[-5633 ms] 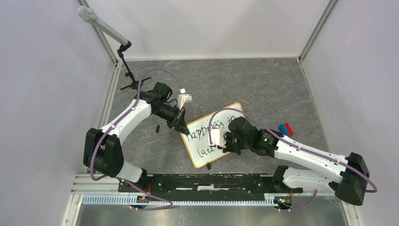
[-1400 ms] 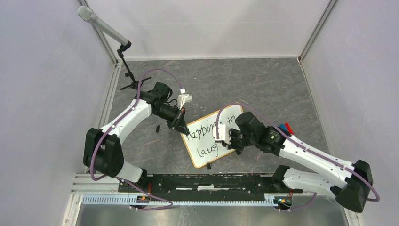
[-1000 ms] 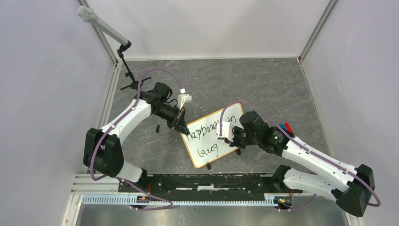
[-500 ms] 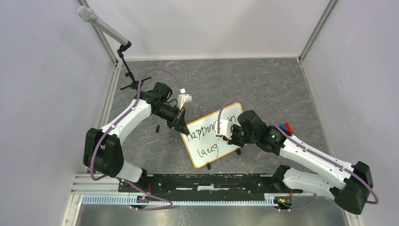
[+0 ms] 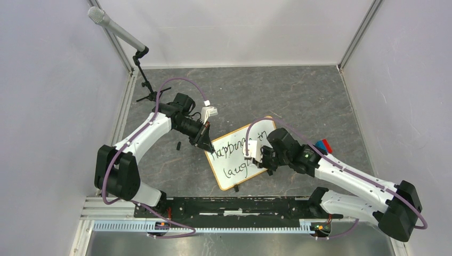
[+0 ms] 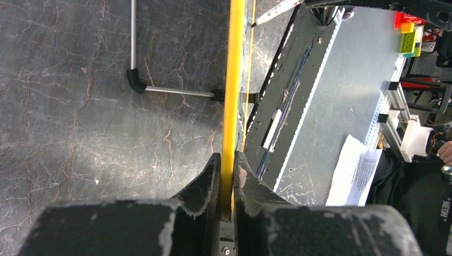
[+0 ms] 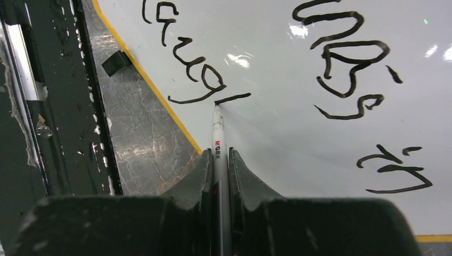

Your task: Write a sentence on the whiteboard

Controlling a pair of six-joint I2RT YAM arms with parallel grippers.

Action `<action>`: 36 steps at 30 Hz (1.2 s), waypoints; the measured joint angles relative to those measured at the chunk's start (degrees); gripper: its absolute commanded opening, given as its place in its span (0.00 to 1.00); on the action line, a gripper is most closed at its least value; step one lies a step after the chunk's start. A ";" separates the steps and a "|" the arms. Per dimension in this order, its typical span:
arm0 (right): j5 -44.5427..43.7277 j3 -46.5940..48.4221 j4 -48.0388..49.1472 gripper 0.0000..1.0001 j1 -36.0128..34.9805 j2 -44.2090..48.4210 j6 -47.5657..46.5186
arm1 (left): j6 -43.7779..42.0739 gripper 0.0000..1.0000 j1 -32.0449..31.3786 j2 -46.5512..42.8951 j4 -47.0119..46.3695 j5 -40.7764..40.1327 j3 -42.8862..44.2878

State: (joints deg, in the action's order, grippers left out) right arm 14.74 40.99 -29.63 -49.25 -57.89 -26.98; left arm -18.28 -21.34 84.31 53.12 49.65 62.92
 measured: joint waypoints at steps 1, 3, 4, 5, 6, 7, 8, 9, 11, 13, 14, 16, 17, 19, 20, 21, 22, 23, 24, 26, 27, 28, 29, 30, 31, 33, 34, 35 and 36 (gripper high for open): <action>0.35 -0.20 -0.07 0.00 0.00 -0.11 -0.09 | 0.00 0.02 0.00 0.00 -0.02 0.00 0.02; 0.96 -0.55 -0.24 0.00 -0.04 -0.35 -0.24 | 0.00 0.02 0.00 0.00 -0.02 0.00 0.00; 1.25 -0.70 -0.39 0.00 -0.09 -0.46 -0.33 | 0.00 0.02 0.00 0.00 -0.02 0.00 0.00; 1.49 -0.81 -0.52 0.00 -0.13 -0.59 -0.35 | 0.00 0.02 0.00 0.00 -0.02 0.00 0.00; 1.66 -0.92 -0.63 0.00 -0.13 -0.66 -0.37 | 0.00 0.02 0.00 0.00 -0.02 0.00 0.00; 1.81 -1.05 -0.79 0.00 -0.15 -0.72 -0.37 | 0.00 0.02 0.00 0.00 -0.02 0.00 0.00; 1.90 -1.14 -1.01 0.00 -0.17 -0.74 -0.39 | 0.00 0.03 0.00 0.00 -0.02 0.00 0.00; 1.92 -1.16 -1.14 0.00 -0.20 -0.74 -0.44 | 0.00 0.02 0.00 0.00 -0.02 0.00 0.00; 1.95 -1.16 -1.14 0.00 -0.20 -0.74 -0.48 | 0.00 0.02 0.00 0.00 -0.02 0.02 0.02; 1.99 -1.16 -1.14 0.00 -0.20 -0.74 -0.46 | 0.00 0.03 0.00 0.00 -0.02 0.00 0.00; 1.99 -1.16 -1.11 0.00 -0.20 -0.72 -0.44 | 0.00 0.02 0.00 0.00 -0.02 0.00 0.02; 1.99 -1.16 -1.11 0.00 -0.20 -0.68 -0.31 | 0.00 0.02 0.00 0.00 -0.02 0.00 0.00; 1.99 -1.14 -1.09 0.00 -0.20 -0.68 -0.26 | 0.00 0.02 0.00 0.00 -0.02 0.00 0.02; 1.95 -1.11 -1.09 0.00 -0.20 -0.68 -0.17 | 0.00 0.02 0.00 0.00 -0.02 0.00 0.02; 1.90 -1.07 -1.09 0.00 -0.20 -0.68 -0.07 | 0.00 0.03 0.00 0.00 -0.02 0.02 0.00; 1.84 -1.05 -1.09 0.00 -0.20 -0.66 0.04 | 0.00 0.02 0.00 0.00 -0.02 0.02 0.02; 1.77 -1.03 -1.09 0.00 -0.20 -0.66 0.15 | 0.00 0.02 0.00 0.00 -0.02 0.00 0.00; 1.73 -0.96 -1.11 0.00 -0.20 -0.66 0.24 | 0.00 0.02 0.00 0.00 -0.02 0.00 0.02; 1.66 -0.90 -1.09 0.00 -0.20 -0.66 0.35 | 0.00 0.03 0.00 0.00 -0.02 0.00 0.00; 1.36 -0.61 -1.09 0.00 -0.20 -0.66 0.52 | 0.00 0.02 0.00 0.00 -0.02 0.00 0.00; 1.18 -0.46 -1.09 0.00 -0.20 -0.66 0.59 | 0.00 0.03 0.00 0.00 -0.02 0.02 0.02; 0.98 -0.26 -1.07 0.00 -0.20 -0.66 0.63 | 0.00 0.02 0.00 0.00 -0.02 0.00 0.02; 0.81 -0.07 -1.07 0.00 -0.17 -0.66 0.66 | 0.00 0.02 0.00 0.00 -0.02 0.00 0.00; 0.61 0.09 -1.05 0.00 -0.17 -0.61 0.68 | 0.00 0.02 0.00 0.00 -0.02 0.00 0.02; 0.42 0.22 -0.96 0.00 -0.13 -0.55 0.70 | 0.00 0.02 0.00 0.00 -0.02 0.02 0.00; 0.07 0.42 -0.87 0.00 -0.09 -0.42 0.70 | 0.00 0.02 0.00 0.00 -0.02 0.00 0.02; -0.11 0.52 -0.85 0.00 -0.07 -0.33 0.70 | 0.00 0.02 0.00 0.00 -0.02 0.00 0.00; -0.33 0.61 -0.87 0.00 -0.04 -0.28 0.70 | 0.00 0.02 0.00 0.00 -0.02 0.00 0.02; -0.48 0.72 -0.87 0.00 0.02 -0.24 0.70 | 0.00 0.02 0.00 0.00 -0.02 0.00 0.00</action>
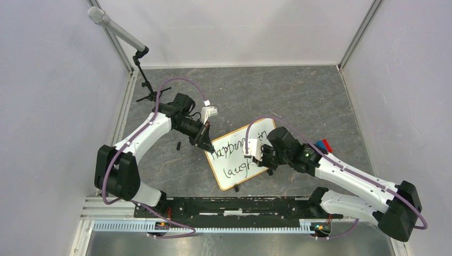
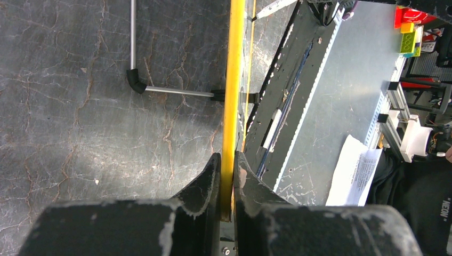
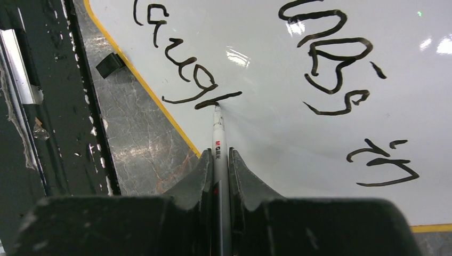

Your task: Write a sentence on the whiteboard

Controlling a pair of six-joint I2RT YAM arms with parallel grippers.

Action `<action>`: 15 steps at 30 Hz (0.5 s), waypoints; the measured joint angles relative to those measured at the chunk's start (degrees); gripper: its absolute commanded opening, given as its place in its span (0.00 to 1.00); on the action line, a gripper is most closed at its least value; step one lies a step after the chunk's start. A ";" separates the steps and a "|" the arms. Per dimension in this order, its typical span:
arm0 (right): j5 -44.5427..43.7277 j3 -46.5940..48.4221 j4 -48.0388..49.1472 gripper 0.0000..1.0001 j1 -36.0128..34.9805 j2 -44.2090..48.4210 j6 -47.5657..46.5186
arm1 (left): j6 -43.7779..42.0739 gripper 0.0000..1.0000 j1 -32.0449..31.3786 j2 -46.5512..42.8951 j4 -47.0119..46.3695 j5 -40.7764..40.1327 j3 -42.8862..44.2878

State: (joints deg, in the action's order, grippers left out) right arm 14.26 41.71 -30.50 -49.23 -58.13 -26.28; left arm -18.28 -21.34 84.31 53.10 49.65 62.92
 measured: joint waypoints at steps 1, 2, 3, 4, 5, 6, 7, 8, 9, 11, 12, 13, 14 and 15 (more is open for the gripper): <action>-0.17 0.13 0.00 0.00 0.07 0.02 0.00 | 0.00 0.02 0.00 0.00 0.00 0.00 0.02; -0.33 0.28 0.00 0.00 0.20 0.07 0.00 | 0.00 0.02 0.00 0.00 0.00 0.00 0.00; -0.48 0.39 0.00 0.00 0.31 0.15 -0.02 | 0.00 0.02 0.00 0.00 0.00 0.00 0.00; -0.70 0.48 0.00 0.00 0.39 0.28 -0.02 | 0.00 0.02 0.00 0.00 0.02 0.00 0.02; -0.83 0.50 0.00 0.00 0.46 0.37 -0.04 | 0.00 0.03 0.00 0.00 0.00 0.00 0.00; -0.96 0.50 0.00 0.00 0.59 0.48 -0.09 | 0.00 0.02 0.00 0.00 0.00 0.00 0.00; -1.07 0.50 -0.04 0.00 0.66 0.61 -0.11 | 0.00 0.02 0.00 0.00 0.00 0.00 0.02; -1.25 0.50 -0.07 0.00 0.70 0.72 -0.13 | 0.00 0.02 0.00 0.00 0.00 0.00 0.00; -1.33 0.50 -0.07 0.00 0.72 0.81 -0.15 | 0.00 0.02 0.00 0.00 0.00 0.00 0.00; -1.49 0.50 -0.11 0.00 0.85 1.01 -0.35 | 0.00 0.02 0.00 0.00 0.00 0.00 0.00; -1.53 0.50 -0.15 0.00 0.90 1.07 -0.48 | 0.00 0.02 0.00 0.00 0.00 0.00 0.02; -1.53 0.50 -0.20 0.00 0.94 1.09 -0.59 | 0.00 0.02 0.00 0.00 0.00 0.00 0.00; -1.51 0.48 -0.22 0.00 0.96 1.09 -0.74 | 0.00 0.02 0.00 0.00 0.00 0.00 0.00; -1.46 0.46 -0.22 0.00 0.98 1.09 -0.87 | 0.00 0.03 0.00 0.00 0.00 0.00 0.02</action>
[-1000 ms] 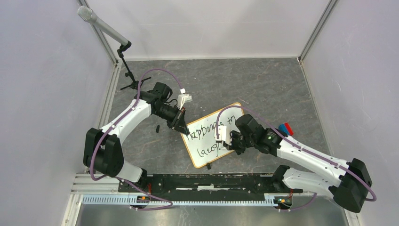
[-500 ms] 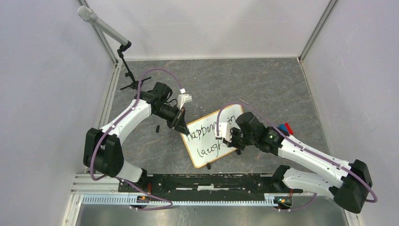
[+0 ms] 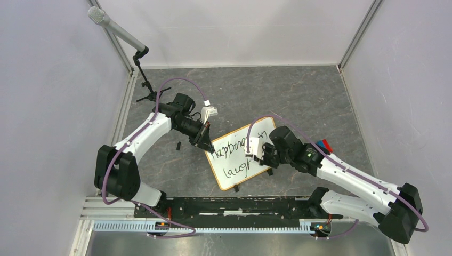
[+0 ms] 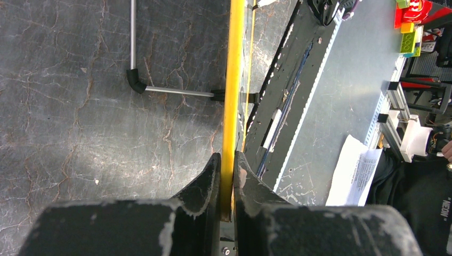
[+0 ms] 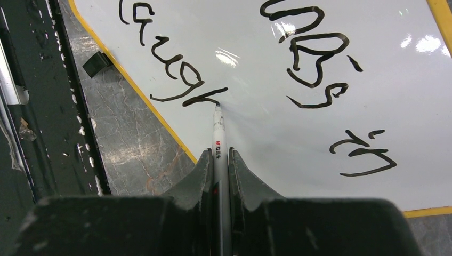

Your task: Write a sentence on the whiteboard

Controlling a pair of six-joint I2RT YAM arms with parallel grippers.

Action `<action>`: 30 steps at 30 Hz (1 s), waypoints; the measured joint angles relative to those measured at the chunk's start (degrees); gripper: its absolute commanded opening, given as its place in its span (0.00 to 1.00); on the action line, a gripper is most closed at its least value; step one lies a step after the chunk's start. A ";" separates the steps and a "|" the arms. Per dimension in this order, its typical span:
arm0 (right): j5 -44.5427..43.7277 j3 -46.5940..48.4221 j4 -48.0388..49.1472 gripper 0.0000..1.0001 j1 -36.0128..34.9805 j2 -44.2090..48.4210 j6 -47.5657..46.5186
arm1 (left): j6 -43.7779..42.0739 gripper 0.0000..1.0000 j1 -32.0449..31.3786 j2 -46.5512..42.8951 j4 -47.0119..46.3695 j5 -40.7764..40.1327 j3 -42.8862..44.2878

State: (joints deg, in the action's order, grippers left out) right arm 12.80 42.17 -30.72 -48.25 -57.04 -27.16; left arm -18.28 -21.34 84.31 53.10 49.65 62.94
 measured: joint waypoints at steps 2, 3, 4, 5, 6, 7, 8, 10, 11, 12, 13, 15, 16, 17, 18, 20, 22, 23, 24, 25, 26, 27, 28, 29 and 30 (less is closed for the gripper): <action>0.04 -0.09 0.00 0.00 0.00 0.02 -0.24 | 0.00 0.03 0.00 0.00 0.00 0.00 0.00; 0.13 -0.20 0.02 0.00 0.00 0.04 -0.35 | 0.00 0.02 0.00 0.00 0.02 0.00 -0.02; 0.24 -0.35 0.00 0.00 0.00 0.09 -0.42 | 0.00 0.03 0.00 0.00 0.02 0.00 0.00; 0.48 -0.63 -0.11 0.00 0.00 0.11 -0.59 | 0.00 0.02 0.00 0.00 0.00 0.00 0.00; 0.76 -0.90 -0.31 0.00 0.00 0.09 -0.66 | 0.00 0.02 0.00 0.00 0.00 -0.02 0.00; 1.09 -1.16 -0.55 0.00 0.00 0.07 -0.76 | 0.00 0.02 0.00 0.00 0.00 0.00 -0.02; 1.29 -1.31 -0.74 0.00 0.00 0.00 -0.83 | 0.00 0.02 0.00 0.00 0.00 0.00 0.00; 1.73 -1.57 -1.14 0.00 0.00 -0.13 -1.01 | 0.00 0.02 0.00 0.00 0.00 0.00 -0.02; 1.90 -1.70 -1.31 0.00 -0.02 -0.20 -1.14 | 0.00 0.02 0.00 0.00 0.00 0.00 0.00; 2.12 -1.77 -1.51 0.00 -0.02 -0.24 -1.22 | 0.00 0.02 0.00 0.00 0.00 0.00 -0.02; 2.21 -1.79 -1.57 0.00 -0.02 -0.31 -1.27 | 0.00 0.02 0.00 0.00 0.00 0.00 0.00; 2.67 -1.79 -1.79 0.00 -0.02 -0.44 -1.46 | 0.00 0.02 0.00 0.00 0.02 0.00 0.00; 2.84 -1.79 -1.92 0.00 -0.02 -0.46 -1.57 | 0.00 0.02 0.00 0.00 0.02 0.00 -0.02; 3.17 -1.79 -2.05 0.00 -0.02 -0.44 -1.66 | 0.00 0.02 0.00 0.00 0.00 0.00 0.00; 3.37 -1.79 -2.23 0.00 -0.02 -0.44 -1.73 | 0.00 0.02 0.00 0.00 0.02 0.00 -0.02; 3.76 -1.79 -2.58 0.00 -0.02 -0.26 -1.88 | 0.00 0.02 0.00 0.00 0.02 0.02 -0.02; 3.98 -1.79 -2.84 0.00 -0.02 0.33 -1.86 | 0.00 0.02 0.00 0.00 0.02 0.00 0.00; 4.02 -1.77 -2.86 0.00 -0.02 0.81 -1.86 | 0.00 0.02 0.00 0.00 0.02 0.00 -0.02; 4.00 -1.73 -2.89 0.00 0.00 1.25 -1.81 | 0.00 0.02 0.00 0.00 0.02 0.00 -0.02; 3.91 -1.62 -2.93 0.00 0.00 1.55 -1.70 | 0.00 0.02 0.00 0.00 0.02 0.00 -0.02; 3.78 -1.46 -2.93 0.00 0.00 2.01 -1.62 | 0.00 0.02 0.00 0.00 0.02 0.00 0.00; 3.43 -1.27 -2.84 0.00 0.00 2.23 -1.53 | 0.00 0.02 0.00 0.00 0.02 0.00 -0.02; 3.04 -1.14 -2.78 0.00 0.04 2.25 -1.40 | 0.00 0.02 0.00 0.00 0.02 0.00 0.00; 2.56 -1.03 -2.73 0.00 0.17 2.23 -1.18 | 0.00 0.03 0.00 0.00 0.02 0.00 -0.02; 2.19 -1.01 -2.71 0.00 0.42 2.21 -1.11 | 0.00 0.03 0.00 0.00 0.02 0.00 -0.02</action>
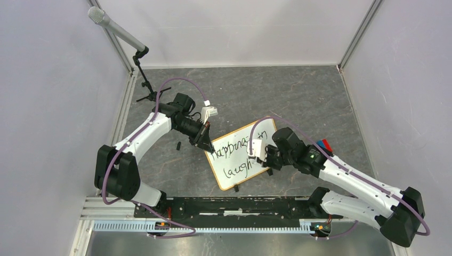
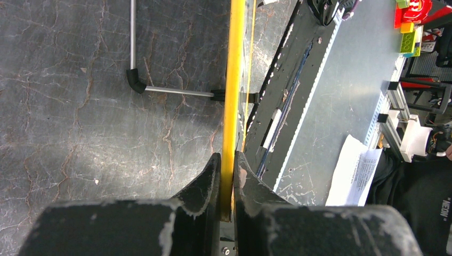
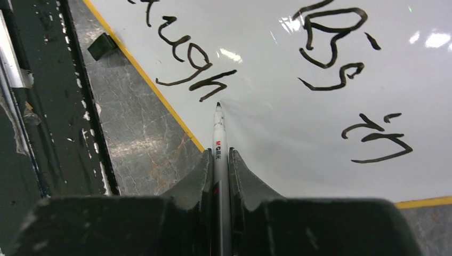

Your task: Write a sentence on the whiteboard

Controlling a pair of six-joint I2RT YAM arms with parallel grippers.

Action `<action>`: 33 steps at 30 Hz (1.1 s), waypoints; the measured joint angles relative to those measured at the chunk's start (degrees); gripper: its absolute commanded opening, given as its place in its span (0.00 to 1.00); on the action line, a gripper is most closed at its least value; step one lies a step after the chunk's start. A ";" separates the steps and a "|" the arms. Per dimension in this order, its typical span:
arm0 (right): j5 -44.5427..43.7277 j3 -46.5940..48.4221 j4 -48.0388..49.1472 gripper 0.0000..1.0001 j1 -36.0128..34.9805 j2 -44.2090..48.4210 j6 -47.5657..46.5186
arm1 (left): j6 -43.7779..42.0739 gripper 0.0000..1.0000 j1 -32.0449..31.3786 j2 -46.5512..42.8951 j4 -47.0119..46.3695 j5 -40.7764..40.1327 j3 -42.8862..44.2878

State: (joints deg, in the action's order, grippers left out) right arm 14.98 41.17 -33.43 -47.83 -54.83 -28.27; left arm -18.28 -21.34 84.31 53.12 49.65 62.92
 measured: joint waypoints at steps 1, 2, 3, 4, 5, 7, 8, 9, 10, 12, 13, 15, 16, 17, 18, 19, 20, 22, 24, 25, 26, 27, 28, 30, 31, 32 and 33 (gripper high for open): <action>-0.31 0.00 -0.02 0.00 0.24 -0.02 0.15 | 0.00 0.02 0.00 0.00 0.00 0.00 0.00; -0.63 0.00 -0.02 0.00 0.50 -0.07 0.22 | 0.00 0.02 -0.02 0.00 0.00 0.00 0.02; -0.76 0.00 -0.02 0.00 0.74 -0.09 0.39 | 0.00 0.02 0.00 0.00 0.00 0.00 0.00; -1.03 0.00 -0.02 0.00 0.94 -0.15 0.48 | 0.00 0.02 -0.02 0.00 0.00 0.00 0.02; -1.14 0.00 -0.02 0.00 1.09 -0.22 0.55 | 0.00 0.02 0.00 0.00 0.00 0.00 0.00; -1.33 0.04 -0.02 0.00 1.27 -0.46 0.57 | 0.00 0.02 0.00 0.00 0.00 0.00 0.00; -1.38 0.07 -0.02 0.00 1.40 -0.59 0.57 | 0.00 0.03 0.00 0.00 0.00 0.00 0.02; -1.40 0.09 -0.02 0.00 1.42 -0.70 0.57 | 0.00 0.02 0.00 0.00 0.00 0.00 0.02; -1.38 0.11 -0.02 0.00 1.44 -0.76 0.57 | 0.00 0.02 0.00 0.00 0.00 0.00 0.02; -1.33 0.20 -0.02 0.00 1.46 -0.85 0.59 | 0.00 0.02 0.00 0.00 0.00 0.00 0.02; -1.31 0.28 -0.04 0.00 1.46 -0.96 0.59 | 0.00 0.02 0.00 0.00 0.02 0.00 0.00; -1.14 0.52 -0.04 0.00 1.46 -1.27 0.66 | 0.00 0.03 -0.02 0.00 0.00 0.00 0.00; -1.03 0.68 -0.02 0.00 1.46 -1.40 0.72 | 0.00 0.02 0.00 0.00 0.00 0.00 0.02; -0.90 0.79 0.09 0.00 1.46 -1.51 0.79 | 0.00 0.02 0.00 0.00 0.02 0.02 0.02; -0.83 0.85 0.22 0.00 1.46 -1.60 0.83 | 0.00 0.02 0.00 0.00 0.00 0.00 0.00; -0.79 0.92 0.26 0.00 1.46 -1.68 0.83 | 0.00 0.03 0.00 0.00 0.00 0.00 0.00; -0.74 0.96 0.33 0.00 1.46 -1.79 0.83 | 0.00 0.02 0.00 0.00 0.02 0.00 0.02; -0.66 1.01 0.37 0.00 1.46 -1.99 0.83 | 0.00 0.02 -0.02 0.00 0.02 0.00 0.00; -0.66 1.01 0.37 0.00 1.49 -2.01 0.79 | 0.00 0.02 -0.02 0.00 0.00 0.00 0.02; -0.68 1.01 0.35 0.00 1.51 -2.01 0.79 | 0.00 0.02 0.00 0.00 0.02 0.00 0.00; -0.76 1.01 0.35 0.00 1.62 -2.01 0.76 | 0.00 0.02 0.00 0.00 0.00 0.00 0.02; -0.87 1.01 0.33 0.00 1.86 -2.01 0.72 | 0.00 0.03 -0.02 0.00 0.02 0.00 0.00; -0.87 1.01 0.28 0.00 2.10 -2.01 0.68 | 0.00 0.03 -0.02 0.00 0.00 0.00 0.00; -0.61 1.03 -0.04 0.00 2.91 -1.90 0.48 | 0.00 0.02 -0.02 0.00 0.00 0.00 0.00; -0.55 1.03 -0.28 0.00 3.34 -1.79 0.37 | 0.00 0.02 0.00 0.00 0.00 0.00 0.00; -0.50 1.03 -0.50 0.00 3.69 -1.68 0.28 | 0.00 0.02 -0.02 0.00 0.00 0.00 0.00; -0.46 1.03 -0.76 0.00 4.09 -1.51 0.09 | 0.00 0.02 0.00 0.00 0.00 0.00 0.02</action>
State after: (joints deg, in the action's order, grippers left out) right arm 14.52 42.19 -34.20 -43.75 -56.34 -28.18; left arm -18.28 -21.34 84.31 53.12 49.65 62.94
